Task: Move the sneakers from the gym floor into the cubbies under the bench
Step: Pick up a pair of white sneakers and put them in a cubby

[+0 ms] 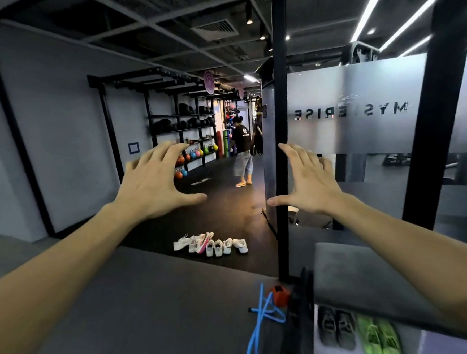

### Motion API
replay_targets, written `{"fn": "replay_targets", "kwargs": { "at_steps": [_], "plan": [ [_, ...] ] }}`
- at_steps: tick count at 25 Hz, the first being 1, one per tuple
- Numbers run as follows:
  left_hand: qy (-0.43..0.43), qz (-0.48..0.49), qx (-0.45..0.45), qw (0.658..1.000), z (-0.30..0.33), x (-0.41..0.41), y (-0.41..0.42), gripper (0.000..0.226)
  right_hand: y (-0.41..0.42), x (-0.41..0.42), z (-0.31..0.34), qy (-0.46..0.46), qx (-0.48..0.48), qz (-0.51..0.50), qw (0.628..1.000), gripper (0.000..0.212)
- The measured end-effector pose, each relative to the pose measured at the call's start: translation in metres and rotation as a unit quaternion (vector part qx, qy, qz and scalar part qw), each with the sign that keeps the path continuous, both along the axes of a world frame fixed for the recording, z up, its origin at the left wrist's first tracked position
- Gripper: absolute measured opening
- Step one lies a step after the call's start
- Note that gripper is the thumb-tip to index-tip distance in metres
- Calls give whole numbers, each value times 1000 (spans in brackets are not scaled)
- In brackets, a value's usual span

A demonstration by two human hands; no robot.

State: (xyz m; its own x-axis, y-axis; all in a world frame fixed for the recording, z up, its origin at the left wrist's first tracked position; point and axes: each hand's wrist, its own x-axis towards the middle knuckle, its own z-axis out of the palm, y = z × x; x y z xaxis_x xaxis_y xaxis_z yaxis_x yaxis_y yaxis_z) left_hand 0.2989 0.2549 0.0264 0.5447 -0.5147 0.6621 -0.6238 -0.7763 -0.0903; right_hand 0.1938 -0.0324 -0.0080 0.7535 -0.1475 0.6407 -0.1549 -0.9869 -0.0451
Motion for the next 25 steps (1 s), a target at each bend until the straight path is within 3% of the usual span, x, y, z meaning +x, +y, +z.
{"fn": "replay_targets", "kwargs": {
  "at_steps": [13, 25],
  "plan": [
    [25, 4, 20, 999, -11, 307, -43, 106, -27, 327, -8, 26, 11, 29, 999, 120],
    [29, -55, 8, 998, -21, 622, -110, 104, -96, 605, -16, 37, 7, -46, 998, 124]
  ]
}}
